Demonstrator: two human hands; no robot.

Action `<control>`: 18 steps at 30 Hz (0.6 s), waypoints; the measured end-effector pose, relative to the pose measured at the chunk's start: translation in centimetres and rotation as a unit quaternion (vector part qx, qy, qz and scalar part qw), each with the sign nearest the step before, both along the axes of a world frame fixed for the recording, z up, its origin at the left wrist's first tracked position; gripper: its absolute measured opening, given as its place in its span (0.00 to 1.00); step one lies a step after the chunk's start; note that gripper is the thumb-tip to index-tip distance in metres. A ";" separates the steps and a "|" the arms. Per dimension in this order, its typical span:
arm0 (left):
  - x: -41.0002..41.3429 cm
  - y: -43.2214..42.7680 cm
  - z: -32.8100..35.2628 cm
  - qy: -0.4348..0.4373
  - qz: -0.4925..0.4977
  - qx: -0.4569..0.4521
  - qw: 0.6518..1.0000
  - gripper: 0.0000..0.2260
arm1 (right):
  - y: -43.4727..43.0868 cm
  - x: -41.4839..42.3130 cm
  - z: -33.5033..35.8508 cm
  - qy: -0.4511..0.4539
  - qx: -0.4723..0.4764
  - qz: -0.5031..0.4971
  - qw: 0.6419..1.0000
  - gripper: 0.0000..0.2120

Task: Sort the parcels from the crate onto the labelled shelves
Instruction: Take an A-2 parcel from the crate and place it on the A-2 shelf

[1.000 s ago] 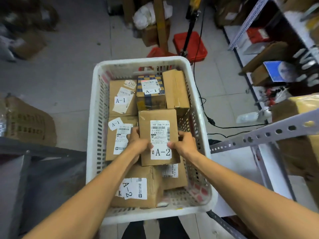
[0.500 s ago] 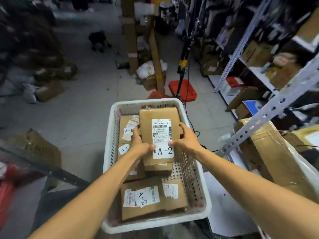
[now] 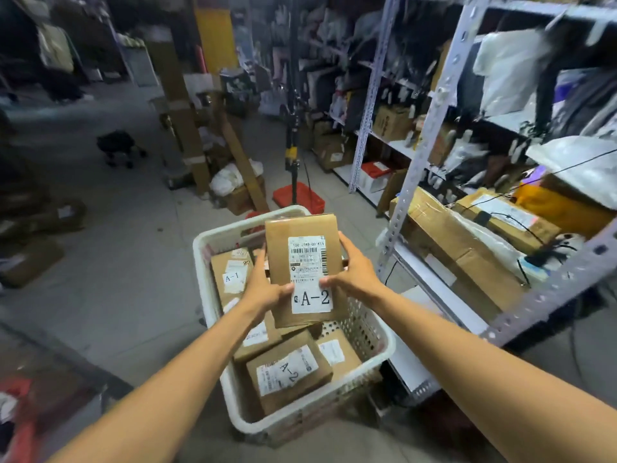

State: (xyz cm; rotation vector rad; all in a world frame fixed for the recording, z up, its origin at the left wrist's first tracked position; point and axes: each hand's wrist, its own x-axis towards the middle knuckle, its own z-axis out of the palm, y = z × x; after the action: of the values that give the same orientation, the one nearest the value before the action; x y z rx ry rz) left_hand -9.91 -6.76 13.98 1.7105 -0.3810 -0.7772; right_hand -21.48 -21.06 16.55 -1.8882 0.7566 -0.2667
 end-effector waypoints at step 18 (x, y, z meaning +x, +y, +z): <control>-23.1 2.6 3.9 -0.050 -0.199 0.017 0.979 0.43 | 6.2 -27.7 1.8 0.020 -0.049 -0.138 0.989 0.41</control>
State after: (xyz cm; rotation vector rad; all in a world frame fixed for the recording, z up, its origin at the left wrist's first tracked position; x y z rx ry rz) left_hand -33.01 -4.17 17.91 1.7309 -0.8011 -0.9904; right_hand -49.18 -14.90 18.36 -1.8836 1.0513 -0.4480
